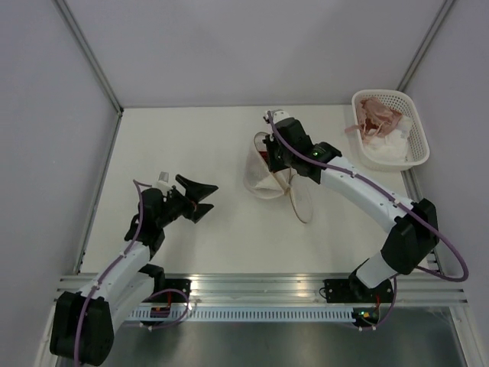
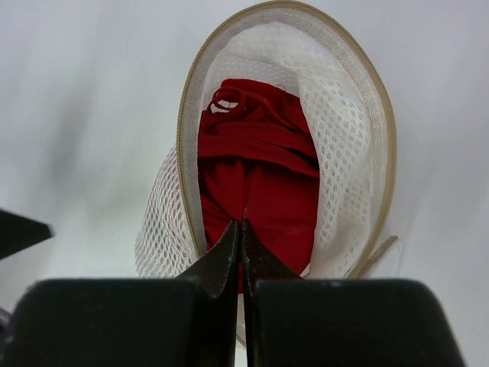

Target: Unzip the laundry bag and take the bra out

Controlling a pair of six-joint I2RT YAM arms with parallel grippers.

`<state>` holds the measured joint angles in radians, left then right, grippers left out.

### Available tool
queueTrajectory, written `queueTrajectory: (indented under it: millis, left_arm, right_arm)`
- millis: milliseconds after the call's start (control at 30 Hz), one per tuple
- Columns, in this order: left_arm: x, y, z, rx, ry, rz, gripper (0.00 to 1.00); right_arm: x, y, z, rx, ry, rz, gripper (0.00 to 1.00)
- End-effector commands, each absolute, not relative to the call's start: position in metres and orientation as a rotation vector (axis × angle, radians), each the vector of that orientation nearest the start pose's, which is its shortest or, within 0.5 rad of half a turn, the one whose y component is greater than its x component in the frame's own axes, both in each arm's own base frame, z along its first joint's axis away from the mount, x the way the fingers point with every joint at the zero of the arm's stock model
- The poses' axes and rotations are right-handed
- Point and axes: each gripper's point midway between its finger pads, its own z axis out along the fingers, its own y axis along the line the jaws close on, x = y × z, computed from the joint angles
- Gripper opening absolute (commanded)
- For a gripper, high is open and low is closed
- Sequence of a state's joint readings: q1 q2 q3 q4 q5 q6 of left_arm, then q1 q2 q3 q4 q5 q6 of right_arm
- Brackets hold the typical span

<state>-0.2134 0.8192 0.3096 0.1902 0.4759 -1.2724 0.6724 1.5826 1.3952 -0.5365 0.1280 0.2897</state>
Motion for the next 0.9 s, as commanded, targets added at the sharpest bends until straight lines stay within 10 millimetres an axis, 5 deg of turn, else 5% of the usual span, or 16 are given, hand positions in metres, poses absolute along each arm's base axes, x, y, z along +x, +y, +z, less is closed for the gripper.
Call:
queueTrajectory:
  millis: [0,233,367,567,867]
  left_arm:
    - [0.261,-0.178,0.185,-0.884,1.814,-1.643,0.99]
    - [0.274,-0.178,0.193,-0.997,1.645,-1.810,1.00]
    - [0.279,-0.176,0.229,-0.951,1.462,-1.941,0.99]
    - [0.284,-0.178,0.257,-0.895,1.344,-1.978,1.00]
    - [0.287,-0.211,0.252,-0.902,1.373,-2.028,0.99]
  right_arm:
    - [0.340,0.289,0.265,-0.372,2.093,0.600,0.00]
    - [0.318,0.306,0.301,-0.382,2.006,0.852,0.00]
    - [0.314,0.311,0.303,-0.391,2.006,0.893,0.01]
    - [0.309,0.313,0.305,-0.403,2.000,0.929,0.00]
    - [0.308,0.316,0.304,-0.413,1.997,0.942,0.01]
